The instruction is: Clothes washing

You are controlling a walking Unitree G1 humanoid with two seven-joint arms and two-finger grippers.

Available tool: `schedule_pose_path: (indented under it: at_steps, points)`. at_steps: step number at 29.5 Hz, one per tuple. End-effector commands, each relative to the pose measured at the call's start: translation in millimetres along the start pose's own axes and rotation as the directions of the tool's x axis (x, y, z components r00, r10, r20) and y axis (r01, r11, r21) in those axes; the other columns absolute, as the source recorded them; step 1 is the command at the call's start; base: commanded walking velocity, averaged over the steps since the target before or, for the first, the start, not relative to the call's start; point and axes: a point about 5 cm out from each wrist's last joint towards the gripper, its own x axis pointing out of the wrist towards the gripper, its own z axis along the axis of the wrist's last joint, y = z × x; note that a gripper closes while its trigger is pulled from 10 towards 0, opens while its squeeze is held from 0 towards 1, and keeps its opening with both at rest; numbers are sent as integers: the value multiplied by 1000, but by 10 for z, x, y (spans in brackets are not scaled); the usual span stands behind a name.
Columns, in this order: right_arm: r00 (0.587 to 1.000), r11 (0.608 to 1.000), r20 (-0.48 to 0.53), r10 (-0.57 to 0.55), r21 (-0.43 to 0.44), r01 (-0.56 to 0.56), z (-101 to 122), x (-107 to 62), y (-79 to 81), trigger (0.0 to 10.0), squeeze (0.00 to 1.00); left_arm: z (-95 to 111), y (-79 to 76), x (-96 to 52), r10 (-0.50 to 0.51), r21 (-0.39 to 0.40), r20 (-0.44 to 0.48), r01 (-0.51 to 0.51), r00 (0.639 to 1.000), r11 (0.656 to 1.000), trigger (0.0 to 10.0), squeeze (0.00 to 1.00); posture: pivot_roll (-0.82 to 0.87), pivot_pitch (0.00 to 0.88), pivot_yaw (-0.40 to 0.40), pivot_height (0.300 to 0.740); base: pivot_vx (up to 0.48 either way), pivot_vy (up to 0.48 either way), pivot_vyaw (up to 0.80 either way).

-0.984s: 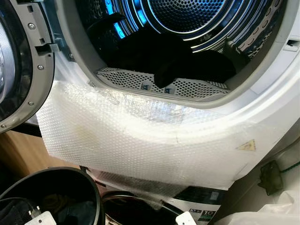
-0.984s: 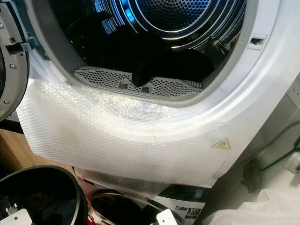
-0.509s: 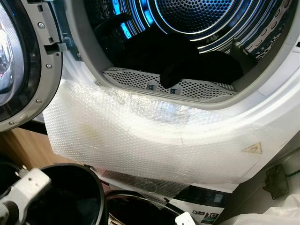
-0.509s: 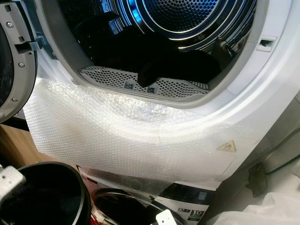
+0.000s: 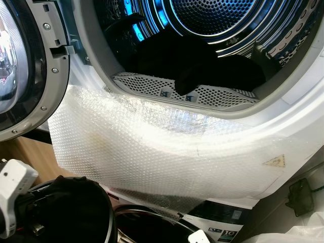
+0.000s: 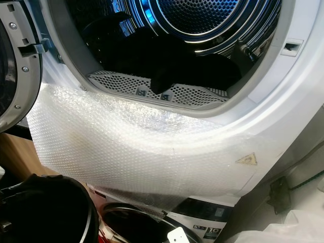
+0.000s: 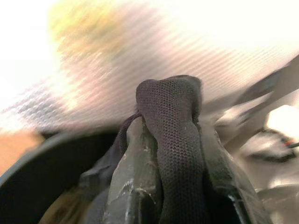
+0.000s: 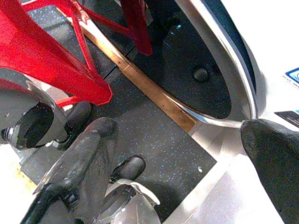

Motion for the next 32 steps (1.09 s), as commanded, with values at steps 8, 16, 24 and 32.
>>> schedule_pose_path:
  at_steps: [8, 16, 24, 32]
  points:
    - [1000, 1000, -2, 15, -19, -15, 31, 8, 44, 10000, 0, 539, -279, 139, -340, 142, 240, 314, 909, 939, 0, 0, 446, 0, -39, 740, 0, 0, 0]
    - [1000, 1000, 0, 24, -8, -24, 44, 13, 90, 10000, 0, 1005, -191, 299, -466, 289, 330, 382, 821, 878, 0, 0, 429, 0, -30, 740, 0, 0, 0]
    - [1000, 1000, -2, 16, 26, -16, 20, 12, 106, 10000, 0, 1426, -182, 607, -669, 417, 267, 543, 693, 729, 0, 0, 380, 0, -3, 740, 0, 0, 0]
    - [1000, 998, -22, -5, 66, 6, -91, -4, 75, 10000, 0, 2398, 80, 984, -683, 596, 392, 395, 617, 699, 0, 0, 312, 0, 22, 740, 0, 0, 0]
